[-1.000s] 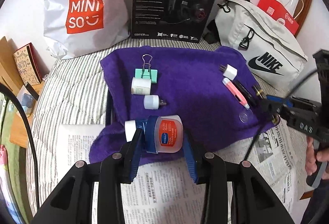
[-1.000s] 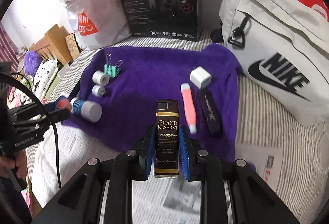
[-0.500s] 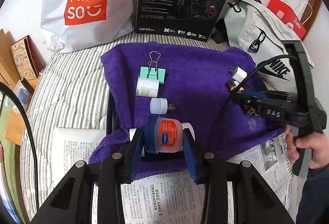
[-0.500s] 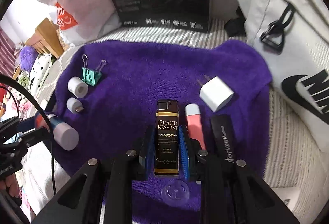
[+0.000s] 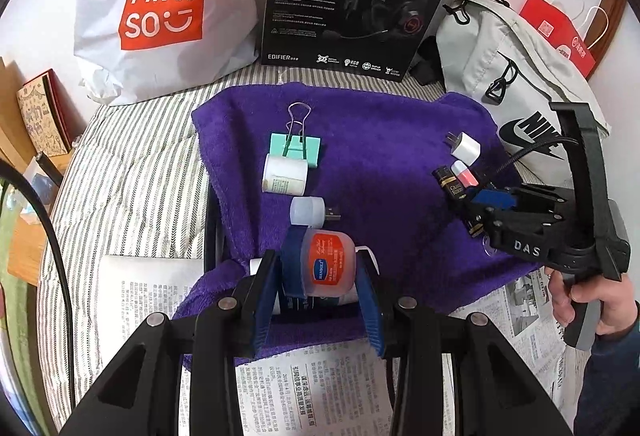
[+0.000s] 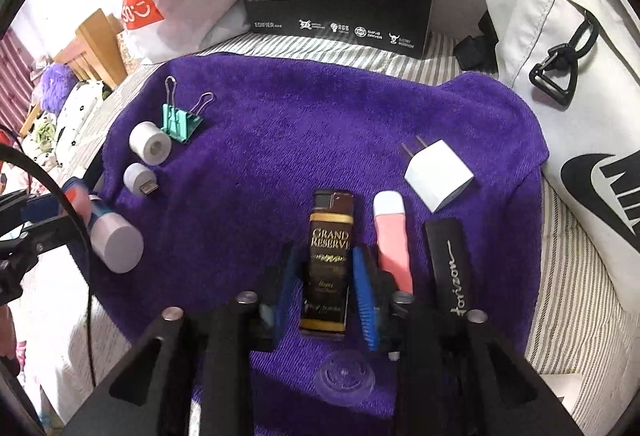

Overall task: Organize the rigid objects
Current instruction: 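Stand the bottle beside the highlighter with the right gripper while the left releases the jar on the towel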

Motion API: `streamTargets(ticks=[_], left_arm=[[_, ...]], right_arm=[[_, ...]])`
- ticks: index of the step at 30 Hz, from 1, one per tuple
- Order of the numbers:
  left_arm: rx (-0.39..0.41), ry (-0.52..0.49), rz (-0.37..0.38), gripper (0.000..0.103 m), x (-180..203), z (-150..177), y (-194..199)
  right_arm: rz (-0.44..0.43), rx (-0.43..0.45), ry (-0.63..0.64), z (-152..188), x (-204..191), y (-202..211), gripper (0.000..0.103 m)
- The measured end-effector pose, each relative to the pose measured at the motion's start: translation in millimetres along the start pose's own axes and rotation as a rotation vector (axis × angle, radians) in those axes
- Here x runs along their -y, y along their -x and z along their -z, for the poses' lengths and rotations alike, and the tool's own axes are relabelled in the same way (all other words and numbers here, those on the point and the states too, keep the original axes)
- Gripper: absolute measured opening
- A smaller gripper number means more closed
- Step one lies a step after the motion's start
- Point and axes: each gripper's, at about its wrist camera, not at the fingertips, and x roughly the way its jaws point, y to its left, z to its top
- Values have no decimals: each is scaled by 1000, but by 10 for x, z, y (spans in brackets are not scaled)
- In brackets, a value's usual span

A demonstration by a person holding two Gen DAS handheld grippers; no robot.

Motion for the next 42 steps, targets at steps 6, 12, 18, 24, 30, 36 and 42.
streamTargets(ticks=[6, 12, 18, 24, 30, 36, 42], left_arm=[[-1, -14, 6, 36, 67, -72, -17], [-3, -36, 20, 36, 212, -225, -137], [-28, -48, 31, 36, 322, -383, -382], [-56, -55, 21, 36, 369, -512, -639], [-90, -70, -5, 36, 414, -577, -867], [-92, -86, -19, 36, 449, -580, -920], [-88, -120, -40, 43, 499, -574, -927]], right_arm=[[5, 15, 4, 71, 53, 174, 41], [26, 40, -7, 196, 158, 392, 45], [37, 57, -47, 381, 306, 551, 45], [35, 67, -75, 538, 374, 670, 46], [19, 78, -104, 630, 380, 763, 46], [11, 90, -116, 664, 369, 835, 46], [5, 86, -142, 731, 384, 861, 46]])
